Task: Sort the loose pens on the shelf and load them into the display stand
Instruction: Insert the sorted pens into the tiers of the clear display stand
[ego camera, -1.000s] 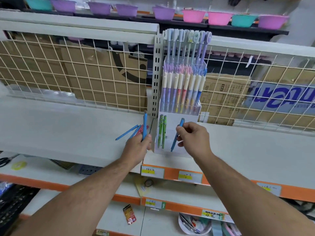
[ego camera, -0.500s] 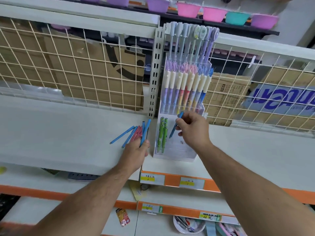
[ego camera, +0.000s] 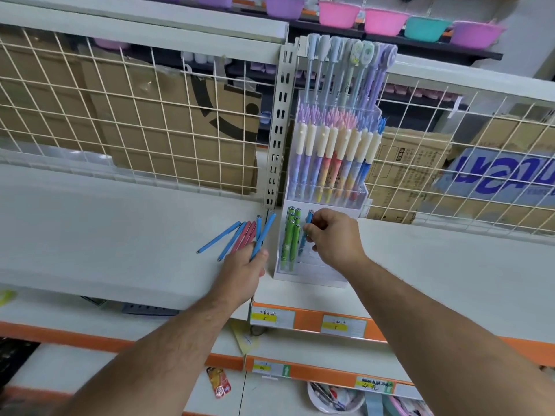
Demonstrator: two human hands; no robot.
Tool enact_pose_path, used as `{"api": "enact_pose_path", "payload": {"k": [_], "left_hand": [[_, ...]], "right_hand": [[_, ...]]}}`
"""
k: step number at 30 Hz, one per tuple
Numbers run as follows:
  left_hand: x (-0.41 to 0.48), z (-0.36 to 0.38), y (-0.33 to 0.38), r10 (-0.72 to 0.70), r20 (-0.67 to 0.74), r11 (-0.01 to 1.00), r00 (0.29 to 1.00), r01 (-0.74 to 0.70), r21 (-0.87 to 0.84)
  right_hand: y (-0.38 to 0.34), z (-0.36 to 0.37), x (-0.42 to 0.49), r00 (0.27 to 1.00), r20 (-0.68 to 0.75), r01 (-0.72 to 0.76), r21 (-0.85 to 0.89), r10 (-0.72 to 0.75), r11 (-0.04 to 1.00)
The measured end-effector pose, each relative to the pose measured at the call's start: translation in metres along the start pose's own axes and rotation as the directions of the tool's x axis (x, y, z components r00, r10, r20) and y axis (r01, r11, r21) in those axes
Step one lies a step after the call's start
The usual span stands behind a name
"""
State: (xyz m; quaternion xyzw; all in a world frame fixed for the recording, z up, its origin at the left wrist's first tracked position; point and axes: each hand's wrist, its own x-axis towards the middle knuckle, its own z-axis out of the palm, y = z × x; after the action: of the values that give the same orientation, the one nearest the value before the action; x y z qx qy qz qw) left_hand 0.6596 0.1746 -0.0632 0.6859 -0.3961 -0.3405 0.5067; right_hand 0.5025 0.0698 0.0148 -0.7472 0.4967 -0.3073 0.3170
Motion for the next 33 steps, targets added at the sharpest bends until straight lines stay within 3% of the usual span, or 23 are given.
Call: {"api": "enact_pose_path", "payload": {"k": [7, 14, 27, 29, 33], "left_hand": [[0.002, -0.001, -0.001, -0.064, -0.007, 0.988, 0.998, 0.062, -0.144], [-0.001, 0.000, 0.004, -0.033, -0.025, 0.989, 0.999, 0.029, -0.144], [-0.008, -0.003, 0.003, 0.084, 0.002, 0.995, 0.996, -0.084, 0.050], [-0.011, -0.003, 0.003, 0.108, 0.010, 0.992, 0.994, -0.108, 0.058], [-0.014, -0.005, 0.004, 0.155, 0.030, 0.985, 0.987, -0.157, 0.075]], "right_hand": [[0.000, 0.000, 0.003, 1.000, 0.017, 0.002, -0.022, -0.001, 1.000], [0.000, 0.002, 0.003, 1.000, 0.023, -0.014, -0.023, 0.015, 1.000], [0.003, 0.000, -0.019, 0.995, -0.091, -0.040, -0.072, 0.033, 0.997], [0.001, 0.001, -0.033, 0.995, -0.081, -0.055, -0.022, 0.053, 0.998], [-0.010, 0.017, -0.062, 0.996, 0.073, -0.070, 0.163, 0.059, 0.984]]}}
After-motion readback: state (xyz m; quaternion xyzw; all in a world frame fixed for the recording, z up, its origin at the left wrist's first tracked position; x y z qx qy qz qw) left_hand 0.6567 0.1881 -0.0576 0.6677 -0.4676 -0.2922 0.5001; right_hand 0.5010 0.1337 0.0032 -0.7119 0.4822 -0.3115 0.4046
